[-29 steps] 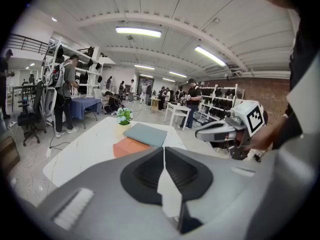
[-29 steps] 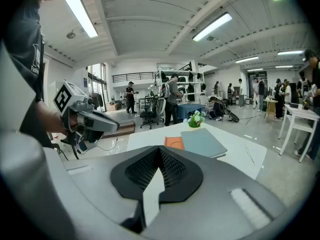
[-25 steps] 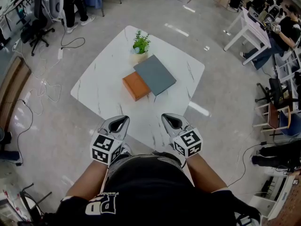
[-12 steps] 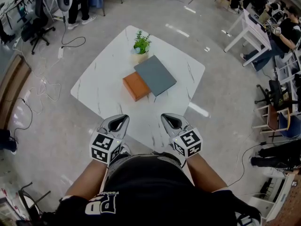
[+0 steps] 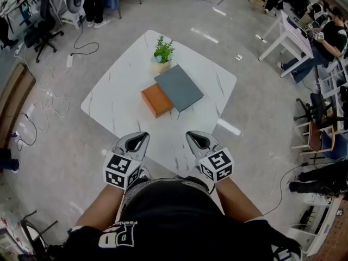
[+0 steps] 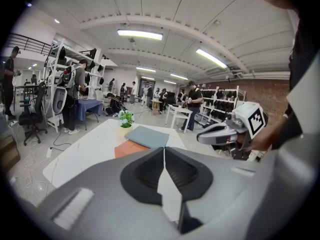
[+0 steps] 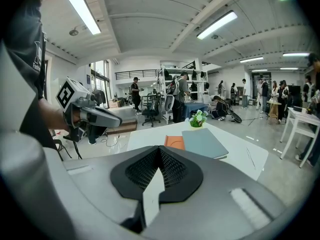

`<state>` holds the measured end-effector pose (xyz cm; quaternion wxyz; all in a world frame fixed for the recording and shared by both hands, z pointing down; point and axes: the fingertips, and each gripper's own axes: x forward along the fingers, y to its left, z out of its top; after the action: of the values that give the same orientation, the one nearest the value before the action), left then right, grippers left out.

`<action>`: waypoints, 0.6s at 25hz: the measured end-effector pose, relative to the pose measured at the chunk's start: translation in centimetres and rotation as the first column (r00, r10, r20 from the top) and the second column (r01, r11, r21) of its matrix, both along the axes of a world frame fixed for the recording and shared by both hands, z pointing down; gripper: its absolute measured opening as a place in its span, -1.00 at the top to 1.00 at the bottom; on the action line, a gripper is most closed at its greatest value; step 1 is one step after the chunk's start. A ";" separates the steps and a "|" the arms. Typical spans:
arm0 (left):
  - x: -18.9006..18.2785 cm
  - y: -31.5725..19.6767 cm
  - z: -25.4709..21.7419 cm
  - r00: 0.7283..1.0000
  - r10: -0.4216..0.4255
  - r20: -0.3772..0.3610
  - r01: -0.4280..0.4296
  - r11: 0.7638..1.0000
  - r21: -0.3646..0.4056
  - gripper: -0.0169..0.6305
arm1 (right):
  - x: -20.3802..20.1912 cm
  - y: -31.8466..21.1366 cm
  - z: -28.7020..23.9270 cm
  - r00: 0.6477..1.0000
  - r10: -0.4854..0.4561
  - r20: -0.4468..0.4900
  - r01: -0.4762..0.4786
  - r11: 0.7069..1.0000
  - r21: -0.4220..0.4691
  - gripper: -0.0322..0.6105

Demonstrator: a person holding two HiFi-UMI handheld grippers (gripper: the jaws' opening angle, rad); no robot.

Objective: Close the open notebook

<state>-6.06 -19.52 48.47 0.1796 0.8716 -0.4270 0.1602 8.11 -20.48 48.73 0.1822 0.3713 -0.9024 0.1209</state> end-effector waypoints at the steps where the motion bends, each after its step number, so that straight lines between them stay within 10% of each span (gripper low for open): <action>1: 0.0 0.0 0.0 1.000 0.000 0.000 0.000 1.000 -0.001 0.74 | 0.0 0.0 0.0 1.000 -0.001 0.000 0.001 1.000 -0.001 0.90; 15: 0.2 -0.3 -0.1 1.000 -0.008 0.000 0.008 1.000 0.000 0.75 | -0.2 0.0 0.0 1.000 -0.011 0.011 0.011 1.000 -0.003 0.90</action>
<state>-5.90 -19.79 48.33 0.1802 0.8700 -0.4303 0.1596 7.93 -20.51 48.69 0.1786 0.3653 -0.9052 0.1234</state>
